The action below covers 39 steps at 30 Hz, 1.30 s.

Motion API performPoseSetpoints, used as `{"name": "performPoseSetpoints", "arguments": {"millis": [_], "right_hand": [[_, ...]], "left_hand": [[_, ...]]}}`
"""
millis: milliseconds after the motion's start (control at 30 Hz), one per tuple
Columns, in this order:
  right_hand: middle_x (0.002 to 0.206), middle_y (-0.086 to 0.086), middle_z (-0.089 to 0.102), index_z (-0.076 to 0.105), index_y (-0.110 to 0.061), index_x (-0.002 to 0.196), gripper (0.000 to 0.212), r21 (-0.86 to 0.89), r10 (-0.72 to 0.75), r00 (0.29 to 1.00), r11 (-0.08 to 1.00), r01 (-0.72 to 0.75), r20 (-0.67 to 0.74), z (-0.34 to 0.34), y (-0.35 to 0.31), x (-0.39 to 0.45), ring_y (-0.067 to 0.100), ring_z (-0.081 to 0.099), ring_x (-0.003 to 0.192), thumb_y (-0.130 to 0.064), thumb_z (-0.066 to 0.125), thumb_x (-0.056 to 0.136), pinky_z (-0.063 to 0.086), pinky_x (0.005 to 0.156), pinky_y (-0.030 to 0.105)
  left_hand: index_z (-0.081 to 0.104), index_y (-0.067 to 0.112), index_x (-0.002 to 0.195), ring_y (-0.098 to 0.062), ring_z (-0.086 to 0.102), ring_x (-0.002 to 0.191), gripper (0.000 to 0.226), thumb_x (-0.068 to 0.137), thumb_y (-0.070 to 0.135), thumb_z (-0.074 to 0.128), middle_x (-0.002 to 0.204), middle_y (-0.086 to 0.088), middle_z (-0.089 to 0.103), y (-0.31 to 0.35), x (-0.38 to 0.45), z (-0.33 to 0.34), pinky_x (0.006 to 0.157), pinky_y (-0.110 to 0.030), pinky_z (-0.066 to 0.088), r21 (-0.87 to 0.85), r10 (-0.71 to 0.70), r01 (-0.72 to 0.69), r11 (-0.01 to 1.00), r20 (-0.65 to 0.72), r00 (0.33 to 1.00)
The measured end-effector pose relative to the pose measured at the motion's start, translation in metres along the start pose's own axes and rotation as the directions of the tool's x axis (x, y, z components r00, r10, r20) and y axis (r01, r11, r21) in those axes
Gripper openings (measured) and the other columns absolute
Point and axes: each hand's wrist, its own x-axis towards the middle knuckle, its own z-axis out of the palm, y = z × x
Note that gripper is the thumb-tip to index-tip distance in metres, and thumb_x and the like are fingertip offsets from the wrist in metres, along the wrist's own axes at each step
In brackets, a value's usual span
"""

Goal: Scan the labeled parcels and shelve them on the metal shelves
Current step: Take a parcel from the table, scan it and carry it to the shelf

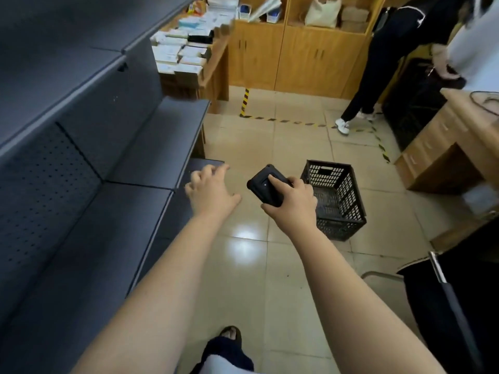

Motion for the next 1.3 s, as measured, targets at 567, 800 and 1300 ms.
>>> {"name": "performPoseSetpoints", "arguments": {"millis": [567, 800, 1300], "right_hand": [[0.141, 0.001, 0.040, 0.041, -0.044, 0.143, 0.069, 0.063, -0.019, 0.999, 0.998, 0.017, 0.026, -0.026, 0.068, 0.475, 0.026, 0.035, 0.125, -0.044, 0.070, 0.081, 0.029, 0.103, 0.041], [0.142, 0.001, 0.041, 0.043, -0.045, 0.142, 0.067, 0.038, -0.147, 0.983, 0.989, 0.143, 0.106, -0.012, 0.036, 0.692, 0.027, 0.035, 0.126, -0.045, 0.070, 0.081, 0.030, 0.104, 0.042], [0.149, 0.005, 0.035, 0.039, -0.044, 0.145, 0.066, -0.117, -0.307, 0.947, 0.941, 0.317, 0.096, 0.036, -0.081, 1.126, 0.031, 0.034, 0.127, -0.050, 0.064, 0.084, 0.032, 0.105, 0.044]], "left_hand": [[0.047, 0.037, 0.143, -0.033, 0.037, 0.130, 0.071, 0.078, 0.057, 0.068, 0.145, -0.002, 0.042, 0.150, 0.445, 0.083, 0.106, -0.047, 0.031, -0.013, -0.018, 0.018, 1.000, 0.034, 0.999], [0.049, 0.038, 0.140, -0.033, 0.036, 0.130, 0.067, 0.078, 0.053, 0.068, 0.147, -0.001, 0.041, 0.130, 0.619, 0.093, 0.109, -0.048, 0.031, 0.003, -0.268, 0.268, 0.963, -0.010, 0.963], [0.040, 0.036, 0.147, -0.037, 0.032, 0.132, 0.068, 0.085, 0.054, 0.060, 0.145, -0.004, 0.038, 0.117, 1.045, 0.100, 0.105, -0.053, 0.031, 0.025, -0.367, 0.368, 0.929, -0.044, 0.929]]}}
